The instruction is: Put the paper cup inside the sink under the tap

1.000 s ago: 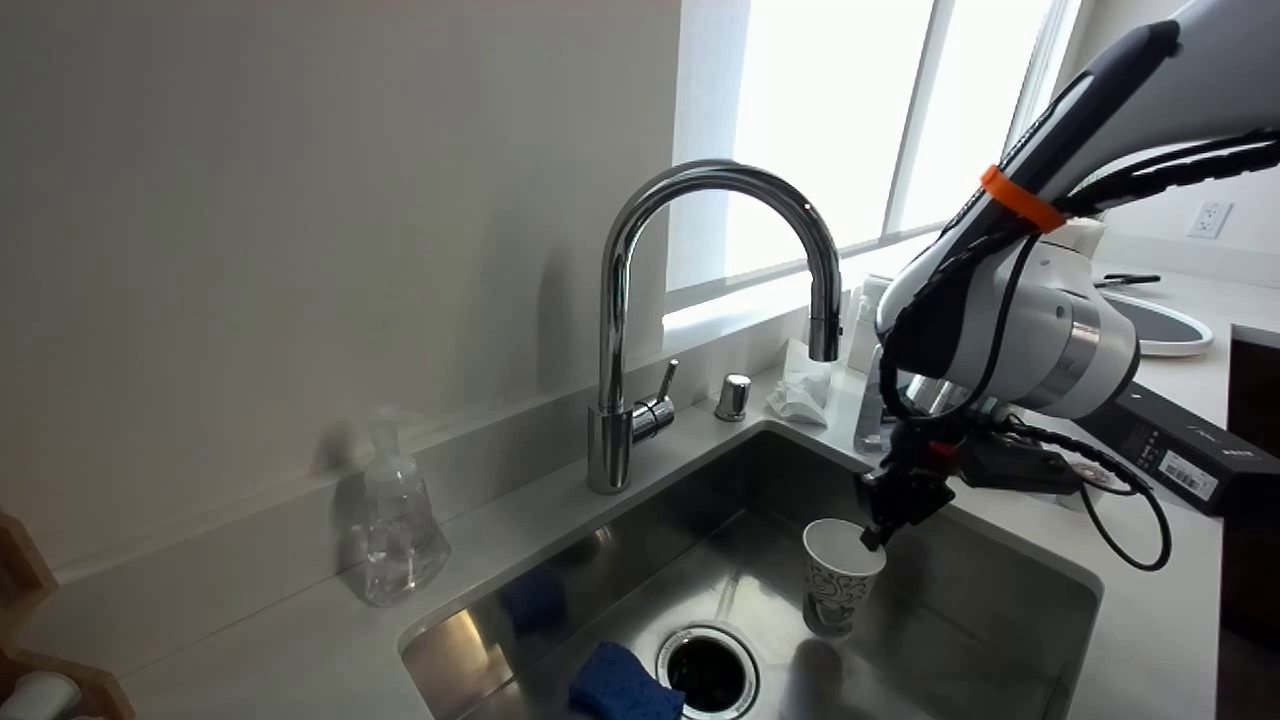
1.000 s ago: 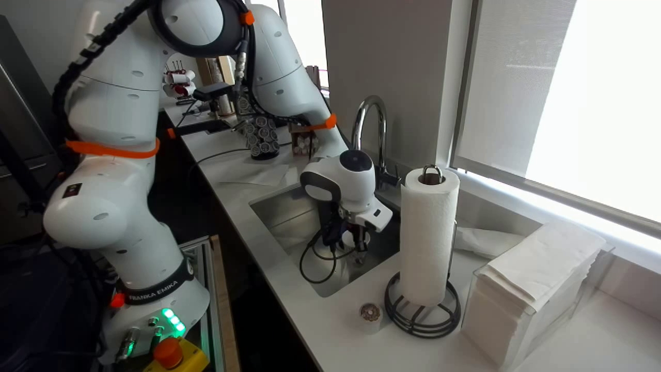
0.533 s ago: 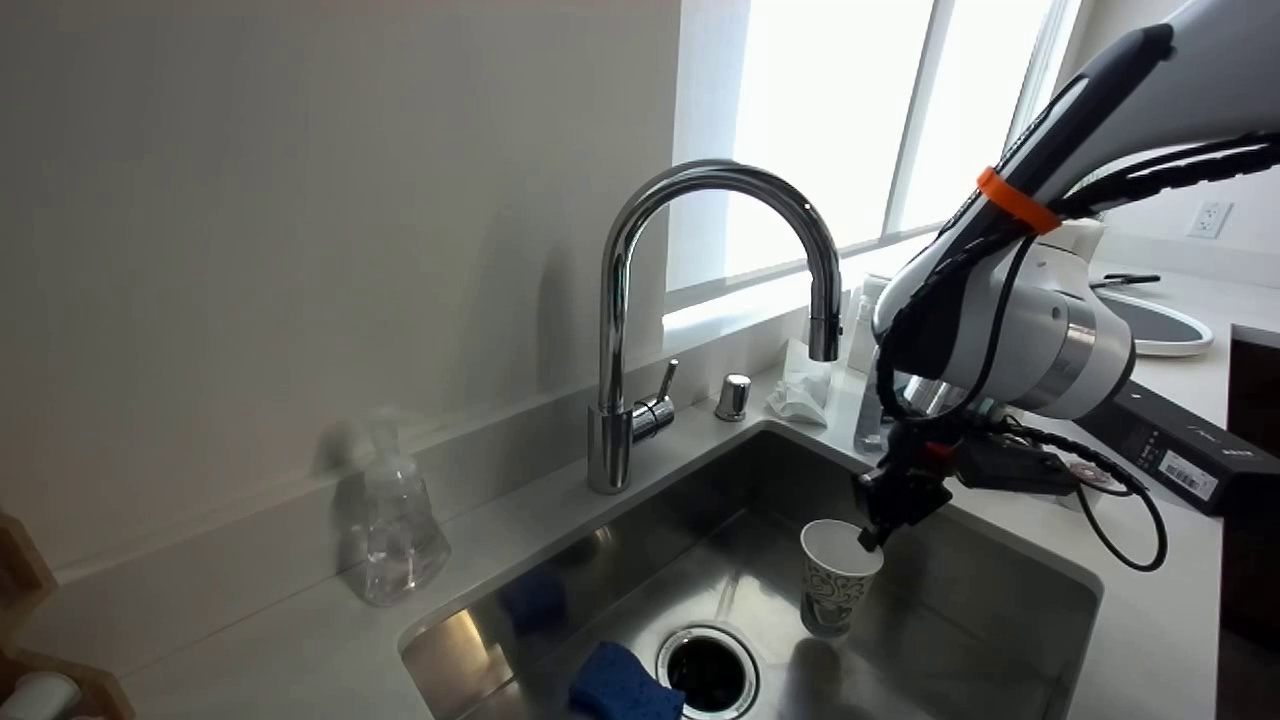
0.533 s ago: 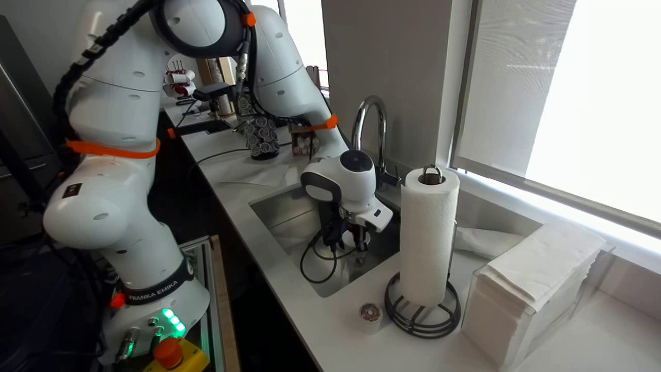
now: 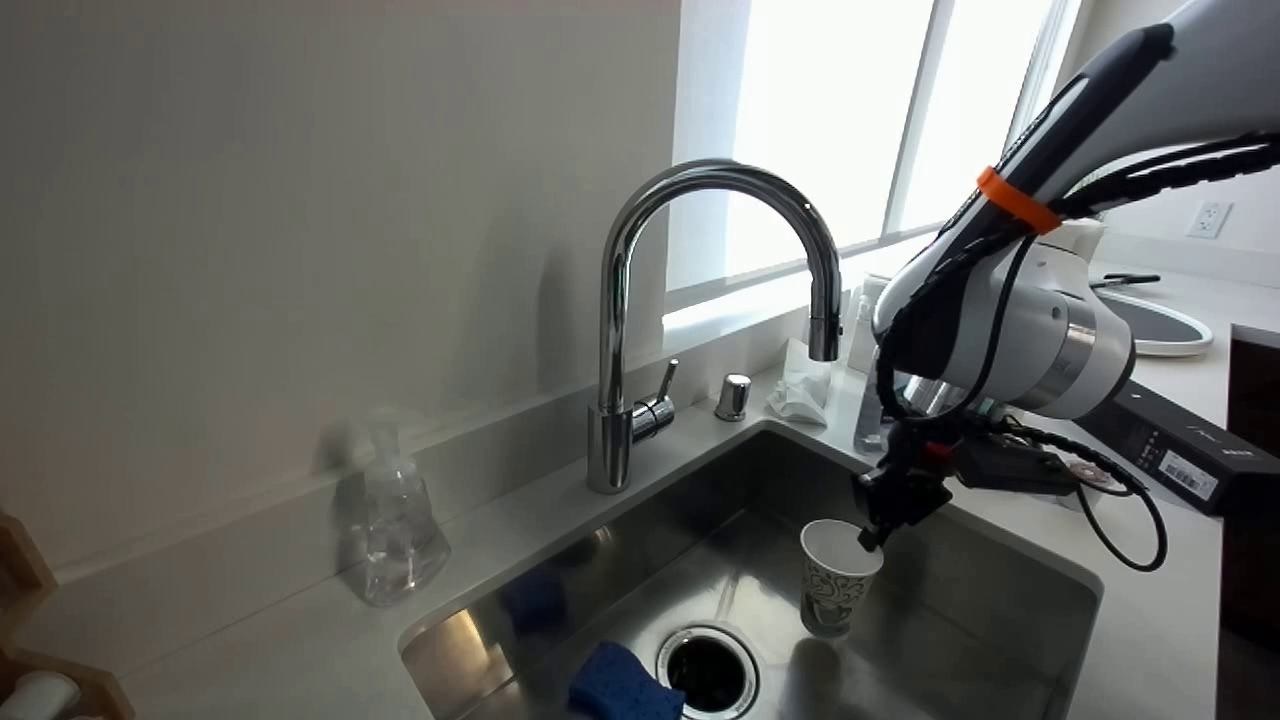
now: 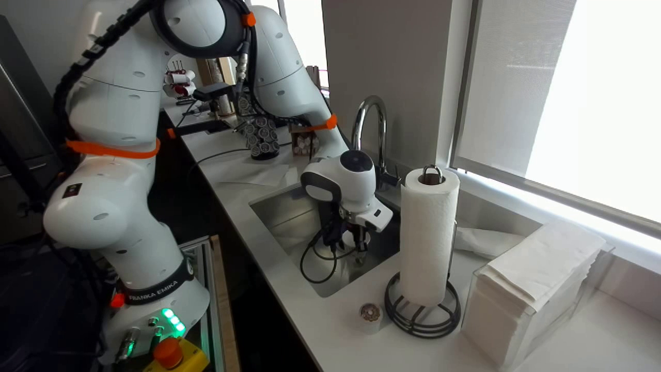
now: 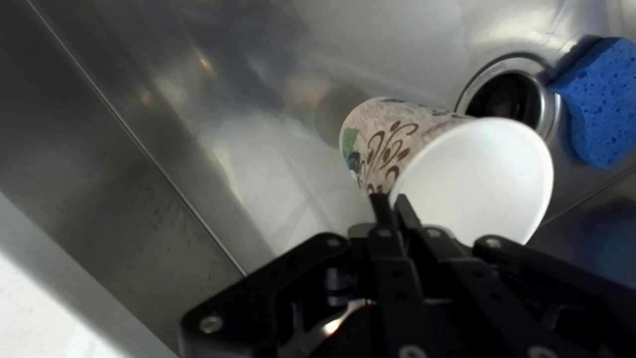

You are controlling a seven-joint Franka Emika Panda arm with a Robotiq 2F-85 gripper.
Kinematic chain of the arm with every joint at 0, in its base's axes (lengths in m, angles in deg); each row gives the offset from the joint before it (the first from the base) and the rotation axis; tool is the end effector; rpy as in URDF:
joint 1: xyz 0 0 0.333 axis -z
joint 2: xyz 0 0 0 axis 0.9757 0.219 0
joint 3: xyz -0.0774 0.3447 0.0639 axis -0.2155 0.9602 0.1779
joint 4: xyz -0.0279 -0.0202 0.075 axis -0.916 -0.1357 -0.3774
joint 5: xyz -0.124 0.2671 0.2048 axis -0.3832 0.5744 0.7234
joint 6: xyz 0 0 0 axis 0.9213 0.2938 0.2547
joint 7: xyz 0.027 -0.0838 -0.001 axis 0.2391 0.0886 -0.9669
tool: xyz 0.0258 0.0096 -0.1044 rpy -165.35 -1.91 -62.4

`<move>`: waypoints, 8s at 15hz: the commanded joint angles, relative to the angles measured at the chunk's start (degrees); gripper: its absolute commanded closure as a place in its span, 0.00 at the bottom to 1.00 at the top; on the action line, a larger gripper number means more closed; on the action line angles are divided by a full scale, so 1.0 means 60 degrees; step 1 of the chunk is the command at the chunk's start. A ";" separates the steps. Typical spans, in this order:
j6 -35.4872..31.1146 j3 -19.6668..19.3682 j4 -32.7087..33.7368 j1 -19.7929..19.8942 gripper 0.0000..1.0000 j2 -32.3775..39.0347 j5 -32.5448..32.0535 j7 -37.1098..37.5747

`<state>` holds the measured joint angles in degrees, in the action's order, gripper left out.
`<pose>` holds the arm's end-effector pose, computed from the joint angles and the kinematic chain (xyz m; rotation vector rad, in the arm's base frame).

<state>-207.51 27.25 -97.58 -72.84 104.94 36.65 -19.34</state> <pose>0.4818 -0.0406 0.2019 -2.8639 0.4403 -0.1272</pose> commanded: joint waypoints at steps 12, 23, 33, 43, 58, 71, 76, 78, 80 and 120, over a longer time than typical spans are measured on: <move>-0.0048 -0.0211 0.0706 -0.0550 0.99 0.0824 -0.0513 0.0394; -0.0018 -0.0294 0.1446 -0.0464 0.99 0.1510 -0.0529 0.0158; 0.0028 -0.0232 0.1302 -0.0440 0.12 0.1305 -0.0690 -0.0135; -0.0929 -0.0138 -0.0553 -0.0895 0.00 -0.0142 -0.1195 -0.1709; -0.1126 -0.0049 -0.2292 -0.1224 0.00 -0.0994 -0.1628 -0.1932; -0.2021 0.0195 -0.2276 -0.1016 0.00 -0.0546 -0.1811 -0.3046; -0.3502 0.1109 -0.1994 -0.0178 0.00 0.0439 -0.2170 -0.4843; -0.3953 0.1071 -0.1889 -0.0155 0.00 0.0891 -0.2583 -0.5016; -0.4141 0.1152 -0.1697 0.0011 0.00 0.1299 -0.2947 -0.5039; -0.5193 -0.3019 -0.0455 -0.3474 1.00 0.2760 -0.9619 -0.0310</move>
<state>-238.69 9.94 -100.81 -93.42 120.74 -20.60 -24.46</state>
